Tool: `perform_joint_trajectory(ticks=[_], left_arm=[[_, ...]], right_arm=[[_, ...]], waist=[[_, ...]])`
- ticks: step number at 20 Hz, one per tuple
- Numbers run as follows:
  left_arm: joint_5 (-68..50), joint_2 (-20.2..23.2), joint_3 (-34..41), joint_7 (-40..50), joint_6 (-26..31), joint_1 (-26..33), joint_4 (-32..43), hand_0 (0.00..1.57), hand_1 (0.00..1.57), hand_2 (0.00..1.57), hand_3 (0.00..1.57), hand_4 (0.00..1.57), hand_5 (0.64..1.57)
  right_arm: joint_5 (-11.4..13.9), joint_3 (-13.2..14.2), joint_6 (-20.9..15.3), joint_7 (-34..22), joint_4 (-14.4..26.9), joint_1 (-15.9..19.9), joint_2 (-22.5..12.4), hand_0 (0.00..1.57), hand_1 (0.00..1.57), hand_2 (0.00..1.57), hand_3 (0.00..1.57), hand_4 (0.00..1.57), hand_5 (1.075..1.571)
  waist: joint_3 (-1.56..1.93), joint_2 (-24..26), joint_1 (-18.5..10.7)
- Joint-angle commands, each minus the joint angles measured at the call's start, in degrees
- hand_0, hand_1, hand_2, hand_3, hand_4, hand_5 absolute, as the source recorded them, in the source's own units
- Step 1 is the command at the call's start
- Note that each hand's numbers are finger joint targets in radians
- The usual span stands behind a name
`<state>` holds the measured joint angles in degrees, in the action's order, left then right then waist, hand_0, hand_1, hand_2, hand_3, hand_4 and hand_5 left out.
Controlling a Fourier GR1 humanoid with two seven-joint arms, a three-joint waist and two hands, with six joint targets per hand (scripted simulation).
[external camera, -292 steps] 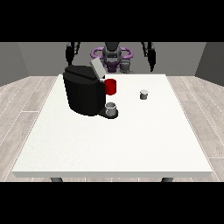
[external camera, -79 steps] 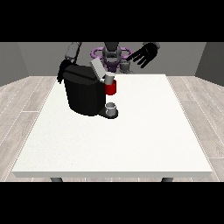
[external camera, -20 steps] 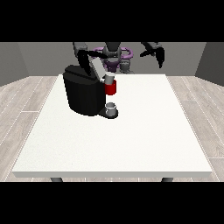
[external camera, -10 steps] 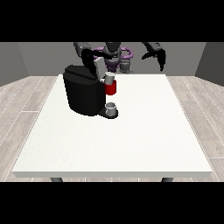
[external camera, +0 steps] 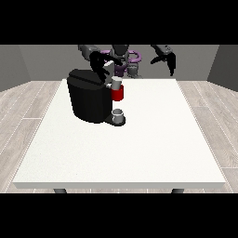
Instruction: Insert the coffee pod into the coffee machine and close the lid
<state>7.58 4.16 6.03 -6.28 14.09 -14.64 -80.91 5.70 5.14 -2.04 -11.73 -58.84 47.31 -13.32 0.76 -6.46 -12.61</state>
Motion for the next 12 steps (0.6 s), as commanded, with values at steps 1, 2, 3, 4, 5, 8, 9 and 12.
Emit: perform_joint_trajectory(ticks=[1,2,3,4,5,8,9,12], left_arm=[[0.3,0.4,0.1,-1.9,0.0,-1.9,1.0,0.00,0.00,0.00,0.00,0.36,1.571],[0.0,-0.3,-0.7,-1.1,0.5,-2.2,0.9,0.00,0.00,0.00,0.00,0.40,1.571],[-0.9,0.2,-0.5,0.5,1.3,-4.1,-0.5,0.00,0.00,0.00,0.00,0.39,1.571],[-0.8,0.4,-0.4,-0.4,1.4,-3.9,0.2,0.00,0.00,0.00,0.00,0.38,1.571],[-0.8,0.5,0.1,-0.8,0.9,-4.0,1.2,0.00,0.00,0.00,0.00,0.41,1.571],[-0.4,-0.1,-1.8,-1.6,2.1,-4.5,-0.1,0.00,0.00,0.00,0.00,0.40,1.571],[-1.0,0.5,-0.9,-0.4,2.1,-4.7,0.1,0.00,0.00,0.00,0.00,0.38,1.571],[-0.7,0.0,-2.0,-1.1,2.5,-6.1,0.0,0.00,0.00,0.00,0.00,0.42,1.571]], right_arm=[[1.5,-4.3,1.3,2.6,-2.6,6.0,3.3,0.00,0.00,0.00,0.00,0.09,1.571],[2.6,-4.7,-0.8,1.8,-2.6,6.5,4.4,0.00,0.00,0.00,0.00,0.08,1.571],[2.5,-3.7,1.2,1.9,-1.9,7.2,1.5,0.00,0.00,0.00,0.00,0.20,1.571],[2.0,-2.4,1.0,0.6,-2.7,9.0,0.4,0.00,0.00,0.00,0.00,0.22,1.571],[3.4,-3.9,-0.5,-0.1,-3.6,8.9,1.9,0.00,0.00,0.00,0.00,0.30,1.571],[3.2,-2.5,-0.4,-2.1,-4.1,9.7,0.2,0.00,0.00,0.00,0.00,0.24,1.571],[3.4,-2.5,-0.9,-1.3,-5.0,7.9,0.6,0.00,0.00,0.00,0.00,0.16,1.571],[3.1,-2.0,0.9,-4.6,-6.8,9.6,-1.2,0.00,0.00,0.00,0.00,0.10,1.571]], waist=[[-0.81,-1.1,-3.6],[-0.81,-1.6,-5.3],[-0.75,-2.1,-6.3],[-0.78,-2.1,-6.3],[-0.81,-2.0,-6.5],[-0.75,-3.6,-9.9],[-0.71,-3.8,-9.7],[-0.71,-4.4,-11.2]])
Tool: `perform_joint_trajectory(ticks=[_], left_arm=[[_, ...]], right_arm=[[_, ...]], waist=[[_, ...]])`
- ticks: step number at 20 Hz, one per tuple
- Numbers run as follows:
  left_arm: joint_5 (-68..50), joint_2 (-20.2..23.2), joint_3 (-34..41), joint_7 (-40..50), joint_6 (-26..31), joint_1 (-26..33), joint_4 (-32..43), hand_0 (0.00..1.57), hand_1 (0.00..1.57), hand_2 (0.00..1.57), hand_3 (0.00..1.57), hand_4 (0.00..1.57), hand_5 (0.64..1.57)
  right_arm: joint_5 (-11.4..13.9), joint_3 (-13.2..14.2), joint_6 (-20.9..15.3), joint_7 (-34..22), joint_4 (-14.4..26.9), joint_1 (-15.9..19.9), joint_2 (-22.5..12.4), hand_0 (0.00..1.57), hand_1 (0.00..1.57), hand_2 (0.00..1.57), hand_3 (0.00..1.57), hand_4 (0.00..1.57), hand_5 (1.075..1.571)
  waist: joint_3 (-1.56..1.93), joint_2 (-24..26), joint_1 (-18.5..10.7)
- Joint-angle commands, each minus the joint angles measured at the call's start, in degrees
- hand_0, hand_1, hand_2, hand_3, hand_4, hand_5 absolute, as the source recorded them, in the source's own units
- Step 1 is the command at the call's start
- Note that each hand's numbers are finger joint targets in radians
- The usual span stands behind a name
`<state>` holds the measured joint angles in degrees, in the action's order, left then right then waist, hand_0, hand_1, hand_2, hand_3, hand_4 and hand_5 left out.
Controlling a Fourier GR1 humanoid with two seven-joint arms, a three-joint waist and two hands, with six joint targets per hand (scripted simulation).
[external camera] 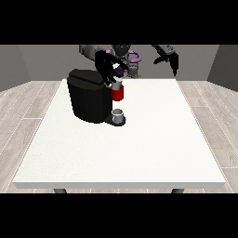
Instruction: Insert the coffee pod into the coffee machine and close the lid
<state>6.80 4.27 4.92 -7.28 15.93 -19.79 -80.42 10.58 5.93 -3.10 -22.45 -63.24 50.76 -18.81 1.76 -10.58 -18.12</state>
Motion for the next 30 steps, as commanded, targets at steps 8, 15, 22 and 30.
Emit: perform_joint_trajectory(ticks=[8,15,22,30], left_arm=[[-0.3,-0.2,-2.1,-0.2,2.4,-5.0,0.4,0.00,0.00,0.00,0.00,0.43,1.571],[-2.0,-0.3,-1.7,0.6,3.9,-8.0,1.5,0.00,0.00,0.00,0.00,0.22,1.571],[-1.5,-0.3,-2.2,1.5,3.2,-10.0,-0.5,0.00,0.00,0.00,0.00,0.30,1.571],[-1.9,0.0,-3.2,-0.7,4.6,-3.4,-2.8,0.00,0.00,0.00,0.00,0.26,1.571]], right_arm=[[1.1,-0.9,1.0,3.7,-4.8,9.1,0.5,0.00,0.00,0.00,0.00,0.00,1.571],[1.5,-1.7,-0.1,4.9,-7.0,10.5,2.4,0.00,0.00,0.00,0.00,0.00,1.571],[1.1,-0.3,-1.1,8.0,1.5,17.3,4.1,0.00,0.00,0.00,0.00,0.05,1.571],[-0.6,0.3,0.8,14.6,5.9,17.1,5.7,0.00,0.00,0.00,0.00,0.00,1.571]], waist=[[-1.72,-5.2,-11.6],[-1.78,-7.7,-12.9],[-1.79,-10.1,-12.9],[-1.79,-7.3,-11.0]])
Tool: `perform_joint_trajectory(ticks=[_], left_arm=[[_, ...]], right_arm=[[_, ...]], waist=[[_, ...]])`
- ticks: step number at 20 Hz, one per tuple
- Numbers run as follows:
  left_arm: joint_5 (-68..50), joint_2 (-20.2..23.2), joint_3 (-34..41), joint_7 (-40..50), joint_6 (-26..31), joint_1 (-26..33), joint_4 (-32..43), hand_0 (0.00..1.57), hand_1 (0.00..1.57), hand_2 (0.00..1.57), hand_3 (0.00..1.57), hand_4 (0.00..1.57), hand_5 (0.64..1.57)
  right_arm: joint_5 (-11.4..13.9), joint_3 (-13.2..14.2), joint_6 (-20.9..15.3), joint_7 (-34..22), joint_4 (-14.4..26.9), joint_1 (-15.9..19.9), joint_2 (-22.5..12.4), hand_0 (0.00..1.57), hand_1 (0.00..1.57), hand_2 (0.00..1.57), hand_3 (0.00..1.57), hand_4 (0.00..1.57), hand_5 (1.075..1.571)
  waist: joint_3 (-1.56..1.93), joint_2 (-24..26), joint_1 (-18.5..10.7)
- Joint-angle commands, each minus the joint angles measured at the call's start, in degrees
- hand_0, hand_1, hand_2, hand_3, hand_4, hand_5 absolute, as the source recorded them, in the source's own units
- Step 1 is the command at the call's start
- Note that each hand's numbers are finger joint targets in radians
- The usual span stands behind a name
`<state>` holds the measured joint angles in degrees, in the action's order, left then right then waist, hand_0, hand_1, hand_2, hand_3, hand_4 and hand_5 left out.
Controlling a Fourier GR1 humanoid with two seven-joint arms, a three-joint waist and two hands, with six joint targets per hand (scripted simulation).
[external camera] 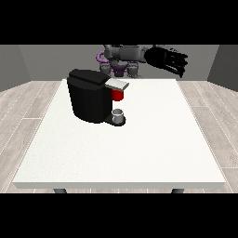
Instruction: Insert the coffee pod into the coffee machine and close the lid
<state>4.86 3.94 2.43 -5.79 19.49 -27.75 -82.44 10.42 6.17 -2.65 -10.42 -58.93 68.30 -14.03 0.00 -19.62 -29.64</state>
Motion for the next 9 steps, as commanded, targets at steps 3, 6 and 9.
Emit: perform_joint_trajectory(ticks=[3,6,9], left_arm=[[0.1,0.0,0.3,-0.9,-0.7,5.9,-1.0,0.00,0.00,0.00,0.00,0.27,1.571],[-0.3,0.0,2.4,-0.3,-2.2,6.6,1.6,0.00,0.00,0.00,0.00,0.27,1.571],[-0.3,0.3,3.8,-1.8,-2.9,10.0,5.0,0.00,0.00,0.00,0.00,0.27,1.571]], right_arm=[[-1.0,-1.9,-0.2,7.6,0.5,-4.5,5.8,0.00,0.00,0.00,0.00,0.00,1.571],[-0.8,-5.5,0.2,10.1,-1.4,-7.2,10.9,0.00,0.00,0.00,0.00,0.18,1.571],[-2.8,-8.9,0.9,8.7,-3.4,-10.7,13.8,0.00,0.00,0.00,0.00,0.26,1.571]], waist=[[0.00,4.3,3.6],[-0.01,6.9,8.1],[-0.02,11.3,12.4]])
